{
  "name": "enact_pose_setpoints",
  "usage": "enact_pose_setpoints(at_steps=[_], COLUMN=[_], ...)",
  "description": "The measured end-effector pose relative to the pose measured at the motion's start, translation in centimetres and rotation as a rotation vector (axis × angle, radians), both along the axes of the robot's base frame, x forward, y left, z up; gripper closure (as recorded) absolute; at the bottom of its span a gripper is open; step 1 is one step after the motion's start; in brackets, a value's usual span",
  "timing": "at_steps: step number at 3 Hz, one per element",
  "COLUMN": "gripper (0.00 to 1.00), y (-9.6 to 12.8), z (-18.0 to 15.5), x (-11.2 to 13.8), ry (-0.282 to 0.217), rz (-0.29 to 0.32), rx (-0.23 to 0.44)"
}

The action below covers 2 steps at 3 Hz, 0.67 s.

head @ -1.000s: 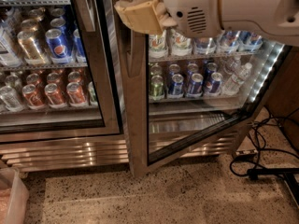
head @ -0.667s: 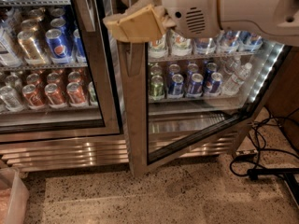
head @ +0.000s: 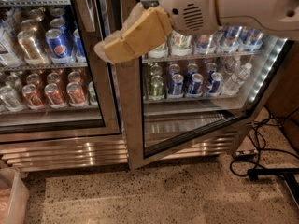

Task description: Open right fridge door

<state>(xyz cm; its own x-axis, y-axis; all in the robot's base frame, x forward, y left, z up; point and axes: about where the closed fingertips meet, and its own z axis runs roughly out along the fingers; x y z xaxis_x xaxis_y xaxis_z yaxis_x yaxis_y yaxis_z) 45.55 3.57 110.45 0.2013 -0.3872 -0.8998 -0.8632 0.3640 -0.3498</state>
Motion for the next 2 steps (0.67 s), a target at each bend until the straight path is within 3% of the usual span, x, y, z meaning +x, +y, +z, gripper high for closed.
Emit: enact_pose_setpoints(at_steps=[2], gripper=[0.00], y=[-1.3], z=[2.7], x=[-3.2], ry=[-0.056], rz=[-0.145], rx=[-0.123])
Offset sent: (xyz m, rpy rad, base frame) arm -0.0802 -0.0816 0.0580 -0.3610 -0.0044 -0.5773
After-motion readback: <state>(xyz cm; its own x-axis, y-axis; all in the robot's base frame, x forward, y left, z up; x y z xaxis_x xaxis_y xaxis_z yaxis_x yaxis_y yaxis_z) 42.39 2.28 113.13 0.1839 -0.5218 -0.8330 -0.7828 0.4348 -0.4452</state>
